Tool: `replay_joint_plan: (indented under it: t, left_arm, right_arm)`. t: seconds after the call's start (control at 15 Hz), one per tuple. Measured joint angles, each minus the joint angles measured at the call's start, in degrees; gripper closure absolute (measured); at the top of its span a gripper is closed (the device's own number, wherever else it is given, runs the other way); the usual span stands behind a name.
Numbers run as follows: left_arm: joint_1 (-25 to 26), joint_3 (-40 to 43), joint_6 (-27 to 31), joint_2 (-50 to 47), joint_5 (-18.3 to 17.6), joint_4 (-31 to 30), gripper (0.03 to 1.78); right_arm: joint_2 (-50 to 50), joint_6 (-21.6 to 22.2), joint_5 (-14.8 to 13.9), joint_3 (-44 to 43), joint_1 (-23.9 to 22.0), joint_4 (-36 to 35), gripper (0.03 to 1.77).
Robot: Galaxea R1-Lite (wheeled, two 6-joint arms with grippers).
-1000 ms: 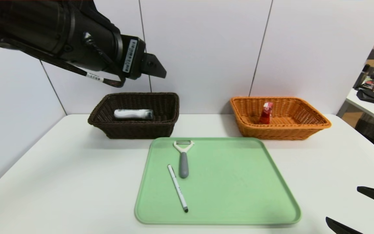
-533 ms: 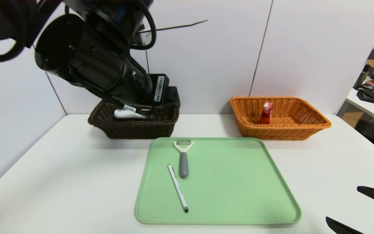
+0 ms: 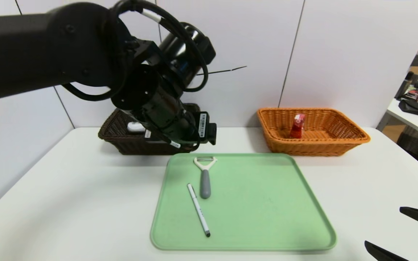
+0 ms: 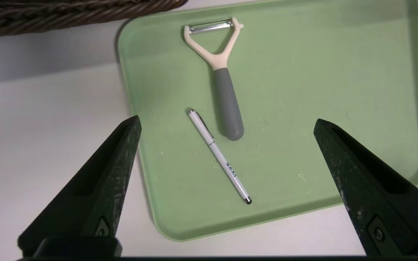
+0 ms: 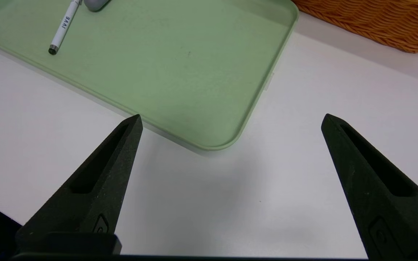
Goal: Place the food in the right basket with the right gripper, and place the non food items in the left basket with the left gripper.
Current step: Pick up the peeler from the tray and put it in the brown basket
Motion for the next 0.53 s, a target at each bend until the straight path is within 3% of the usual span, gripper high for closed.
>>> replay_joint_plan:
  t: [0.53]
  left_arm:
    - [0.02,-0.09,-2.58,9.13,-1.15,-2.16,0.12]
  right_arm:
    - [-0.09,0.00,0.00,0.15,0.00,-0.02,0.10]
